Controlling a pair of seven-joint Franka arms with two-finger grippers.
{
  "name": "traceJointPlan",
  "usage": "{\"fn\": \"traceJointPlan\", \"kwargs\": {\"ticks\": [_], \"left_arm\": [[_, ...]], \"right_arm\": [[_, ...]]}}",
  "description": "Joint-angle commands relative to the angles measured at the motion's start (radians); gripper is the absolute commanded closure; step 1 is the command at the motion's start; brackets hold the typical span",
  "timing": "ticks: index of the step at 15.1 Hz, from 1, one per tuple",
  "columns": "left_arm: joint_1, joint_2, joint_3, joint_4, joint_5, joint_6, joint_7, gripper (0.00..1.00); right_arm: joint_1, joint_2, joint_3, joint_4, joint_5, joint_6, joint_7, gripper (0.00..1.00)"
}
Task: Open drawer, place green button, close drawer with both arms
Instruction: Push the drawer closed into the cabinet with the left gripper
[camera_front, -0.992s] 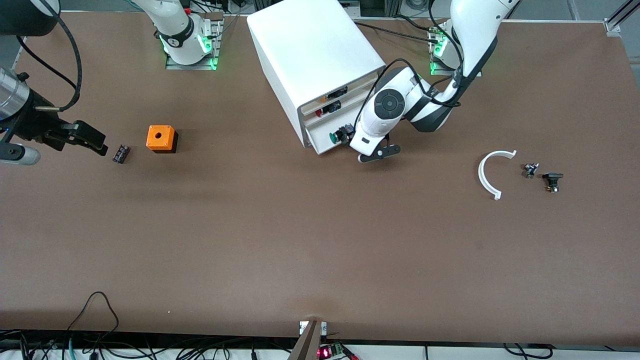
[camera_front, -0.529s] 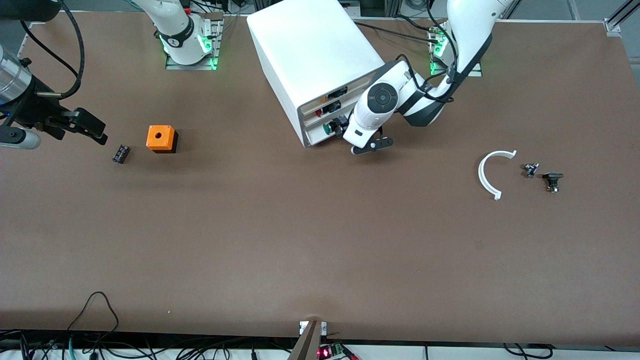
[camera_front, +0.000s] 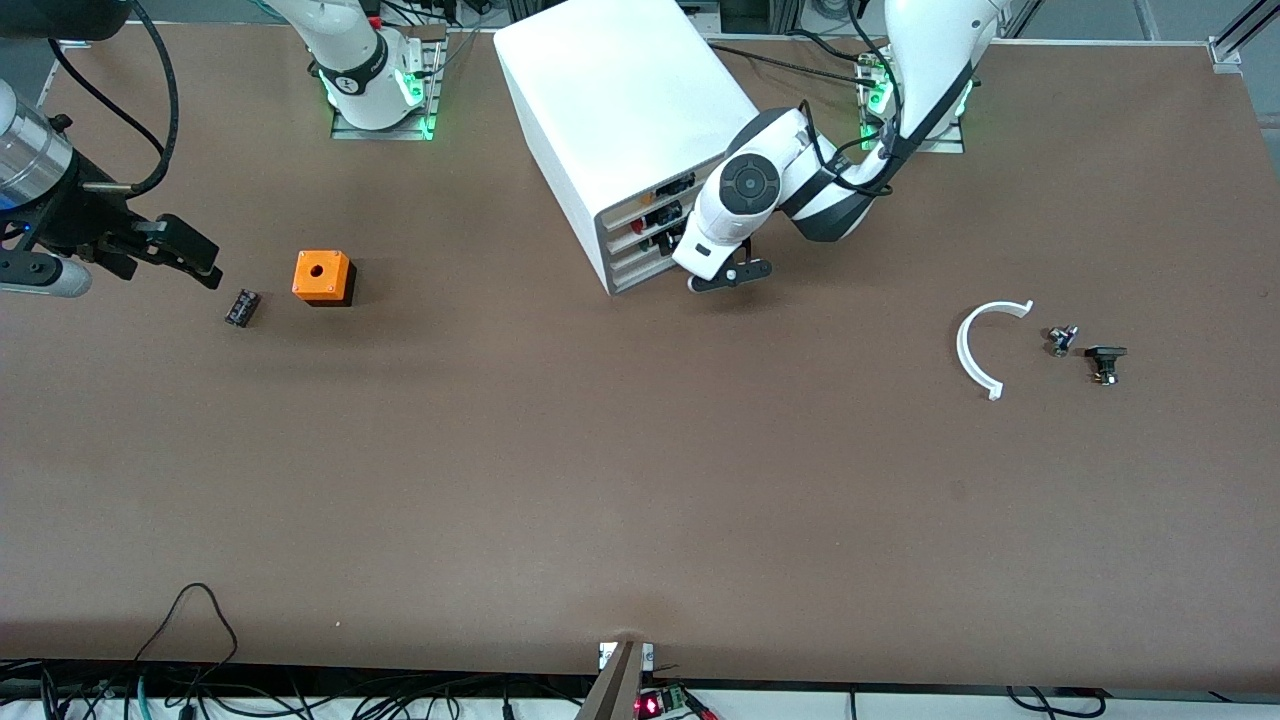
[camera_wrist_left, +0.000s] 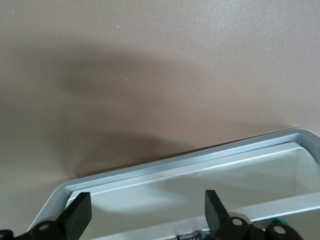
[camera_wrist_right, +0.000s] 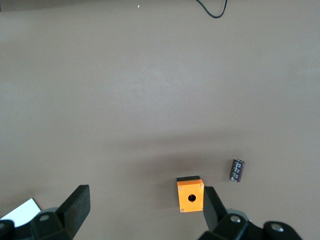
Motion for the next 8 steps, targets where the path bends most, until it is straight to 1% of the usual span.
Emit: {"fn": "traceJointPlan", "kwargs": {"ticks": [1, 4, 8], "left_arm": [[0.005, -0.006, -0.021, -0.008, -0.028, -0.010, -0.004, 0.00], [0.011, -0.007, -0.026, -0.005, -0.054, -0.010, -0.002, 0.00], [0.017, -0.007, -0.037, -0.004, -0.056, -0.010, -0.002, 0.00]], "right_arm": [[-0.017, 0.000, 0.020, 0.015, -0.007, -0.013, 0.004, 0.00], [-0.017, -0.002, 0.020, 0.015, -0.004, -0.016, 0.005, 0.00], [-0.017, -0.005, 0.017, 0.015, -0.003, -0.048, -0.034, 0.00]]}}
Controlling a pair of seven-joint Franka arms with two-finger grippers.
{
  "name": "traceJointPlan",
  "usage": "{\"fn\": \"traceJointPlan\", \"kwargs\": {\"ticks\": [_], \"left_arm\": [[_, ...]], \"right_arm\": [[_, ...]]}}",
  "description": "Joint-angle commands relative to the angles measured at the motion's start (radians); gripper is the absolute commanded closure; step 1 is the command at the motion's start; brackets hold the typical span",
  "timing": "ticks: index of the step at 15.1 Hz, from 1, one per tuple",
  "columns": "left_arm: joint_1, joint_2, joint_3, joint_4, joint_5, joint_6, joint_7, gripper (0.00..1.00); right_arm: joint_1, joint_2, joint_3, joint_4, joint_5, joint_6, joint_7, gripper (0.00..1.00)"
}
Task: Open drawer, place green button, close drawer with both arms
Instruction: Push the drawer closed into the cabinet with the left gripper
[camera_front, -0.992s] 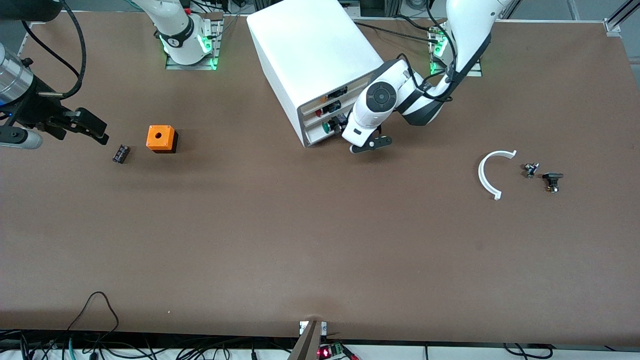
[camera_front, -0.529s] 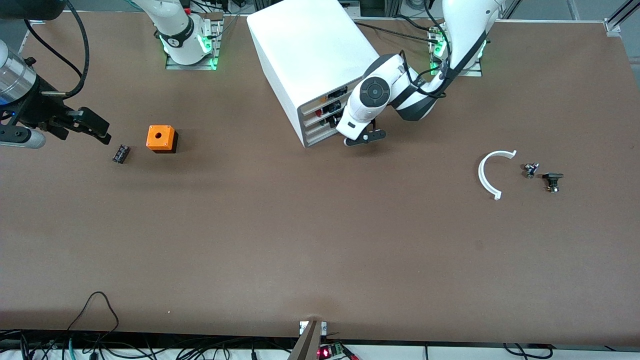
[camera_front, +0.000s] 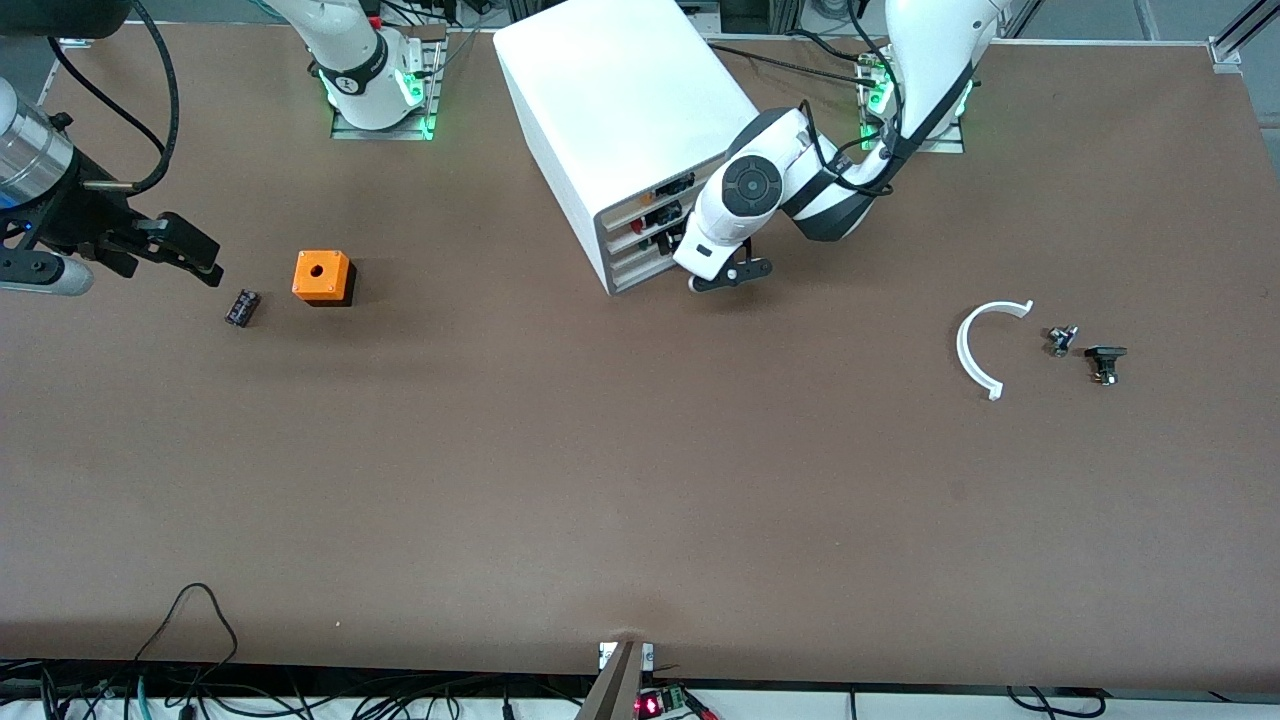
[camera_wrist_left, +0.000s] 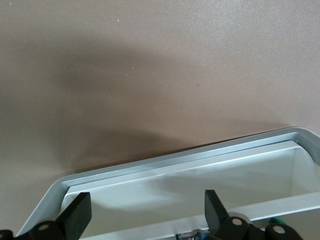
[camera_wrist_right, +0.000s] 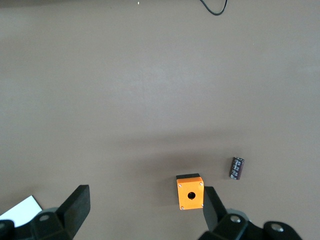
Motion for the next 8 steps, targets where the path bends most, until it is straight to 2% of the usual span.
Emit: {"fn": "traceJointPlan", "kwargs": {"ticks": [1, 5, 8], "left_arm": [[0.013, -0.009, -0.032, -0.004, -0.032, -0.012, 0.001, 0.00], [0.060, -0.018, -0.032, 0.016, -0.013, -0.029, 0.022, 0.00], [0.120, -0.032, -0.029, 0.047, -0.006, -0.041, 0.134, 0.00]], "right_arm": [[-0.017, -0.005, 0.014, 0.014, -0.003, -0.034, -0.027, 0.00], [-0.017, -0.006, 0.014, 0.016, -0.003, -0.034, -0.012, 0.00], [-0.017, -0.005, 0.016, 0.028, -0.004, -0.034, -0.027, 0.00]]}}
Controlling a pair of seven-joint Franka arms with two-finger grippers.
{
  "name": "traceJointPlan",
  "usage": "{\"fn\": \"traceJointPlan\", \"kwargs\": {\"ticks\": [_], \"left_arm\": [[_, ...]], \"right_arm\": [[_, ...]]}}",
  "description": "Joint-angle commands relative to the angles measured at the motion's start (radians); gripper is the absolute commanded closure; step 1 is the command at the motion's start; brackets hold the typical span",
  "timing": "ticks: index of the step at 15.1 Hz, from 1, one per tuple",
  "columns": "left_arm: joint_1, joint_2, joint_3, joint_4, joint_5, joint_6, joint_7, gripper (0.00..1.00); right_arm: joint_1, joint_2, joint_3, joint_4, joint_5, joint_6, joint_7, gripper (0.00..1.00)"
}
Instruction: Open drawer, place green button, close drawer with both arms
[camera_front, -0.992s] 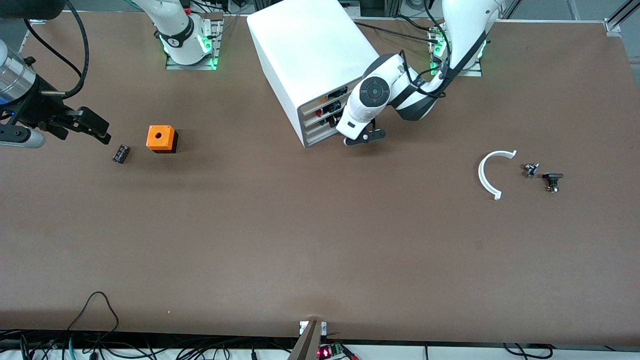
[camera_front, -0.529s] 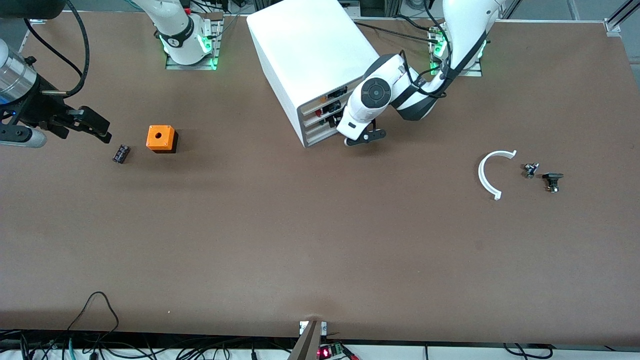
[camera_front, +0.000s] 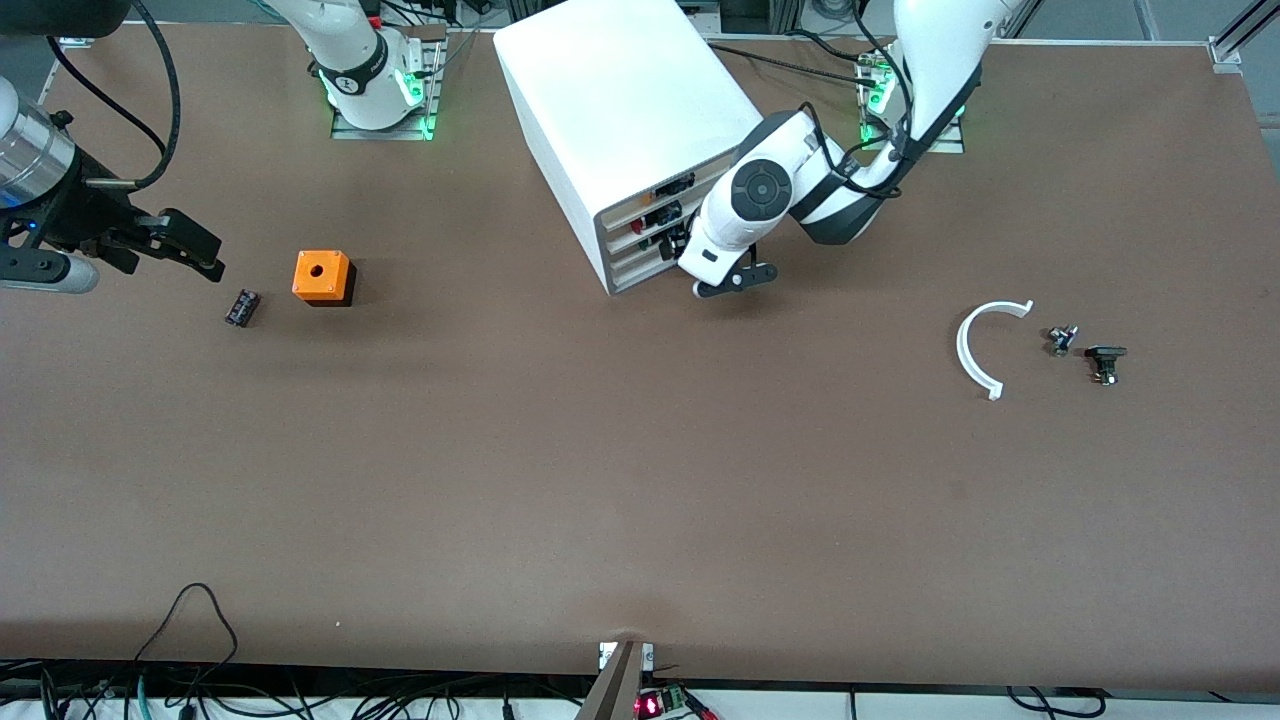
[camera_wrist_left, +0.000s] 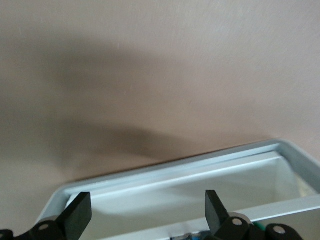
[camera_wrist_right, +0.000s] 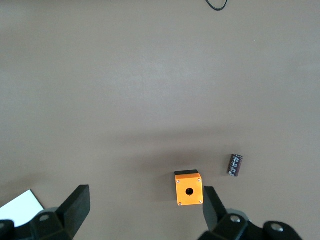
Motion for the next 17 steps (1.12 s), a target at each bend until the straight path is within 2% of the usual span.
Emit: {"fn": "traceJointPlan", "kwargs": {"ticks": [1, 4, 7, 10, 13, 17], "left_arm": [[0.084, -0.031, -0.015, 0.035, -0.004, -0.059, 0.123, 0.00], [0.132, -0.045, -0.010, 0.161, 0.022, -0.247, 0.189, 0.00], [0.161, -0.043, -0.013, 0.333, 0.184, -0.470, 0.224, 0.00], [0.200, -0.045, -0.007, 0.433, 0.199, -0.557, 0.301, 0.00], [0.267, -0.046, -0.010, 0.541, 0.248, -0.655, 0.476, 0.00], [0.344, -0.049, -0.016, 0.645, 0.249, -0.737, 0.646, 0.00]], "right_arm": [[-0.017, -0.003, 0.016, 0.025, -0.004, -0.021, -0.021, 0.00], [-0.018, -0.002, 0.014, 0.025, -0.004, -0.021, -0.021, 0.00], [-0.018, -0.003, 0.014, 0.027, -0.003, -0.021, -0.016, 0.00], [-0.018, -0.002, 0.014, 0.027, -0.004, -0.023, -0.019, 0.00], [-0.020, 0.000, 0.014, 0.040, -0.003, -0.076, -0.033, 0.00], [-0.021, 0.008, 0.013, 0.054, -0.001, -0.104, -0.100, 0.00]]}}
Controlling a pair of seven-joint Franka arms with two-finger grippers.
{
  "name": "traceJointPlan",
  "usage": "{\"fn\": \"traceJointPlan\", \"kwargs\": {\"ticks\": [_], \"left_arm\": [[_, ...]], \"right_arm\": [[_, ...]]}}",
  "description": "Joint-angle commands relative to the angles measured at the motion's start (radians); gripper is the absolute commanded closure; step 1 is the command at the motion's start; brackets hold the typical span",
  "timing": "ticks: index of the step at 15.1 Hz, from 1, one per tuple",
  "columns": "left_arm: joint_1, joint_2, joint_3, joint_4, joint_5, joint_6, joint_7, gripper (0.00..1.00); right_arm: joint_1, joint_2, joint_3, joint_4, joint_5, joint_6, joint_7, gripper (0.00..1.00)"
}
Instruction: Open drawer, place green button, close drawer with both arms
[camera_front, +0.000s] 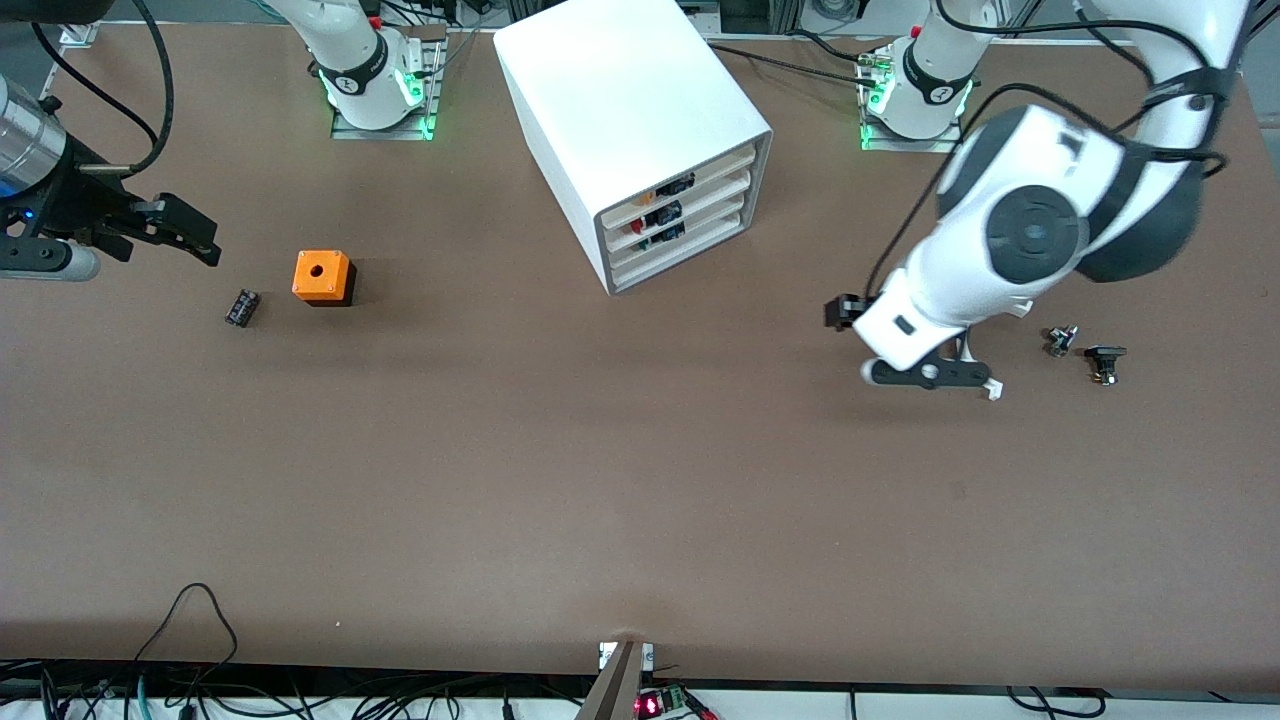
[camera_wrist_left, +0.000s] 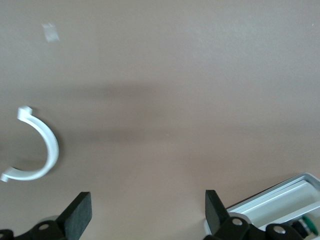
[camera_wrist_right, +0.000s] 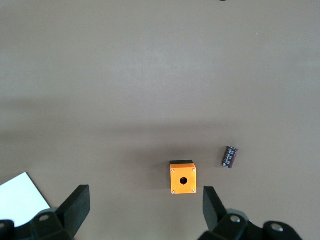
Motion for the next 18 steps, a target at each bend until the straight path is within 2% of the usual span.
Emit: {"fn": "traceJointPlan", "kwargs": {"ticks": [1, 2, 4, 6, 8, 10, 11, 13, 16, 18], "left_arm": [[0.034, 0.000, -0.009, 0.090, 0.026, -0.083, 0.109, 0.00], [0.030, -0.024, 0.009, 0.093, 0.022, -0.085, 0.150, 0.00], [0.001, -0.082, 0.091, 0.078, 0.002, -0.079, 0.222, 0.00], [-0.082, -0.158, 0.251, 0.030, -0.071, -0.047, 0.270, 0.00], [-0.120, -0.237, 0.386, -0.061, -0.171, 0.025, 0.301, 0.00], [-0.191, -0.306, 0.536, -0.144, -0.230, 0.071, 0.450, 0.00], [-0.212, -0.323, 0.584, -0.164, -0.233, 0.074, 0.486, 0.00], [-0.228, -0.377, 0.609, -0.203, -0.224, 0.094, 0.444, 0.00], [-0.229, -0.486, 0.612, -0.319, -0.187, 0.124, 0.421, 0.00], [-0.228, -0.485, 0.610, -0.310, -0.178, 0.116, 0.422, 0.00]], "right_arm": [[-0.017, 0.008, 0.013, 0.026, -0.001, -0.028, -0.030, 0.00], [-0.017, 0.008, 0.013, 0.026, -0.003, -0.028, -0.027, 0.00], [-0.017, 0.009, 0.013, 0.026, -0.003, -0.025, -0.035, 0.00], [-0.019, 0.009, 0.013, 0.030, -0.004, -0.028, -0.035, 0.00], [-0.017, 0.018, 0.013, 0.051, -0.006, -0.031, -0.033, 0.00], [-0.017, 0.020, 0.013, 0.057, -0.009, -0.029, -0.033, 0.00], [-0.017, 0.020, 0.013, 0.057, -0.012, -0.031, -0.033, 0.00], [-0.016, 0.020, 0.014, 0.057, -0.014, -0.031, -0.032, 0.00], [-0.014, 0.020, 0.014, 0.057, -0.014, -0.031, -0.032, 0.00], [-0.014, 0.021, 0.014, 0.057, -0.012, -0.031, -0.032, 0.00]]}}
